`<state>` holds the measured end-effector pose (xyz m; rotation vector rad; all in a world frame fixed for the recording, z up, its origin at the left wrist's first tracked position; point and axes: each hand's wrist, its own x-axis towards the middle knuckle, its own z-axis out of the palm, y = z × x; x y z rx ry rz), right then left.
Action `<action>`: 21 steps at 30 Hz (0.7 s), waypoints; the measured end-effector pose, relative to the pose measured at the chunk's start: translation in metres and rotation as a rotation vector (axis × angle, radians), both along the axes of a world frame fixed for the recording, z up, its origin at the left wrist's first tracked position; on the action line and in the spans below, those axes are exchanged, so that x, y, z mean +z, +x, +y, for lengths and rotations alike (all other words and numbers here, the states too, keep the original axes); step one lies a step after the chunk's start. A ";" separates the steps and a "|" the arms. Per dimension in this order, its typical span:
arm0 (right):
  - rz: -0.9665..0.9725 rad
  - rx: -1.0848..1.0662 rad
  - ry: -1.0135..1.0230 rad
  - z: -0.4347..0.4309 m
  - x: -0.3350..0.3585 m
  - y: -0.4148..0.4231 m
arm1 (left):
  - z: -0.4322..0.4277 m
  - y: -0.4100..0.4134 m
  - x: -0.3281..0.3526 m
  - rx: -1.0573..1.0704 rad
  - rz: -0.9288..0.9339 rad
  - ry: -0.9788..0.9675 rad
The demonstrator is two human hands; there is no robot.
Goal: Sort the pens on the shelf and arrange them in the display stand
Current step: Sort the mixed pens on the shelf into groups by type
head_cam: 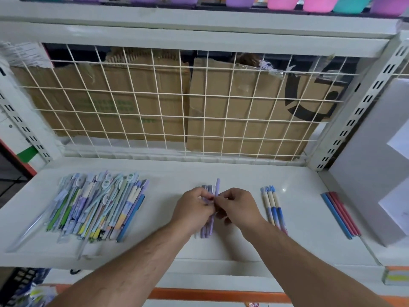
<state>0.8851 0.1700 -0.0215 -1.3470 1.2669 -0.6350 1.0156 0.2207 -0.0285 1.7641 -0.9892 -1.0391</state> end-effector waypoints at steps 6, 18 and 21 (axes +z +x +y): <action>0.275 0.004 -0.074 -0.017 -0.018 -0.010 | 0.003 -0.016 -0.001 -0.021 -0.095 0.028; 0.459 0.125 -0.249 -0.012 -0.022 0.023 | 0.007 0.015 -0.010 -0.084 -0.526 0.020; 0.453 0.121 -0.236 -0.009 -0.024 0.029 | 0.009 0.023 -0.016 -0.105 -0.562 0.020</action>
